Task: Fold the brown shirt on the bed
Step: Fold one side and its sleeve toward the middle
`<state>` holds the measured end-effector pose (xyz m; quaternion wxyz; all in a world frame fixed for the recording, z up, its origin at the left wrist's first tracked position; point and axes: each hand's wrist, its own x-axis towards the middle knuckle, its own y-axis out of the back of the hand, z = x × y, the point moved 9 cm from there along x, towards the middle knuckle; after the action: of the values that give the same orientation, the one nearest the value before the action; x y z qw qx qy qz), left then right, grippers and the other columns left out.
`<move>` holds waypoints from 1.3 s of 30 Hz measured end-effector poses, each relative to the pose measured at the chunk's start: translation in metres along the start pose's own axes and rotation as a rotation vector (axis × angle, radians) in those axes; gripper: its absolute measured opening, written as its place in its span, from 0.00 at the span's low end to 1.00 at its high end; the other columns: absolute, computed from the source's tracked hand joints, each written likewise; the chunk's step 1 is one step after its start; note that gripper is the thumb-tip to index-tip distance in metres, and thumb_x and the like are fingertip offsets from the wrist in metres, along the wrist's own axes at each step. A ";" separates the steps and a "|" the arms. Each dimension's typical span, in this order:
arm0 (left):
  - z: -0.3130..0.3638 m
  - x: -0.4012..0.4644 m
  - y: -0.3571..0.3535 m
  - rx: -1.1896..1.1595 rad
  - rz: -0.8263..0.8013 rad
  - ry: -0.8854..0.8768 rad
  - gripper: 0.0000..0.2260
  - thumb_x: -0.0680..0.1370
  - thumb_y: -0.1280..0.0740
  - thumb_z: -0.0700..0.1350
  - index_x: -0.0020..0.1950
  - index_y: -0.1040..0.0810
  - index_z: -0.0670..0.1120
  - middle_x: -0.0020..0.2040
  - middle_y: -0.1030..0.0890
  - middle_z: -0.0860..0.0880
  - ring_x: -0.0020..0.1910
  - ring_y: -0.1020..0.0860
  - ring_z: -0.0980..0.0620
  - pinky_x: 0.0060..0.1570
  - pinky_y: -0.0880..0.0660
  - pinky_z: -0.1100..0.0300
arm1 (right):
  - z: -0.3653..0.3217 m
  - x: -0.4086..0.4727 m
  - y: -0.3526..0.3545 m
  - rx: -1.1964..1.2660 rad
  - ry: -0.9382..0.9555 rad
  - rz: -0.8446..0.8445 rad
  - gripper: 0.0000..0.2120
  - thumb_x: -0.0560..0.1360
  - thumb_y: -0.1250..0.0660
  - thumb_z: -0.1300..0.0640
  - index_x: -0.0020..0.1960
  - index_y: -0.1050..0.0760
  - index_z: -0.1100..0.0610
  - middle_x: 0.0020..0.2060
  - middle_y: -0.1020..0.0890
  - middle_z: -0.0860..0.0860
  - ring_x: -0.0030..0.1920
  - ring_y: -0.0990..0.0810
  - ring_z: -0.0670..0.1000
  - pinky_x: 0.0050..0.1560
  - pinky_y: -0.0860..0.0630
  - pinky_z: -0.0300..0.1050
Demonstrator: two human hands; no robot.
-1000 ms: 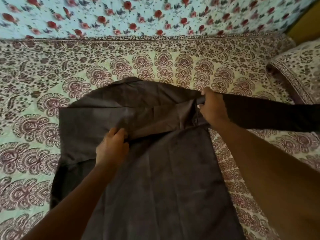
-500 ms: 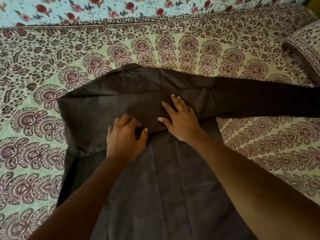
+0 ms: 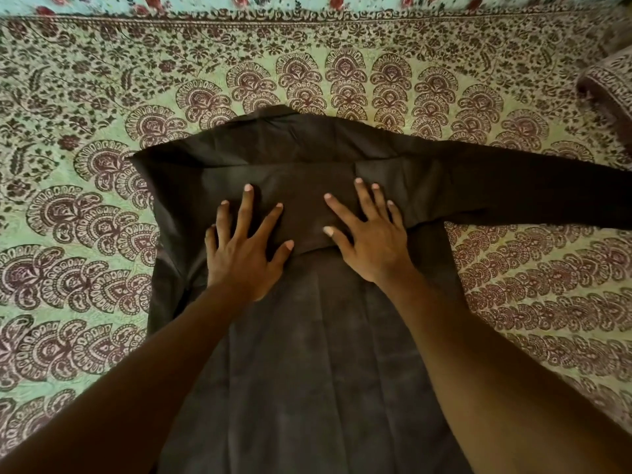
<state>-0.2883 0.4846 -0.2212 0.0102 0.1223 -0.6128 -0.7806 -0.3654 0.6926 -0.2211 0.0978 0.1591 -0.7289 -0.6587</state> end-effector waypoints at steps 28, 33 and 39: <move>-0.043 -0.085 0.034 -0.086 0.244 -0.014 0.24 0.82 0.38 0.57 0.75 0.32 0.46 0.74 0.32 0.42 0.71 0.33 0.38 0.67 0.33 0.38 | -0.044 -0.024 0.044 0.103 -0.170 0.104 0.37 0.78 0.41 0.36 0.82 0.47 0.47 0.81 0.41 0.60 0.81 0.43 0.62 0.75 0.39 0.66; -0.063 -0.174 0.016 -0.150 0.140 0.223 0.27 0.74 0.30 0.47 0.72 0.33 0.46 0.67 0.31 0.37 0.63 0.30 0.33 0.59 0.28 0.37 | -0.118 -0.102 0.033 0.123 0.010 0.106 0.34 0.77 0.36 0.40 0.80 0.39 0.51 0.76 0.31 0.57 0.75 0.31 0.59 0.66 0.28 0.61; -0.084 -0.280 0.002 -0.112 0.012 0.155 0.28 0.73 0.26 0.43 0.70 0.34 0.41 0.61 0.22 0.35 0.46 0.17 0.34 0.34 0.20 0.46 | -0.158 -0.171 -0.007 0.087 0.032 -0.058 0.25 0.81 0.39 0.45 0.76 0.31 0.53 0.79 0.37 0.57 0.79 0.40 0.59 0.71 0.34 0.63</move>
<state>0.0000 0.4508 -0.1881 0.0688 0.1779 -0.5662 -0.8019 -0.1496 0.6073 -0.1989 0.0834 0.1947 -0.7502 -0.6264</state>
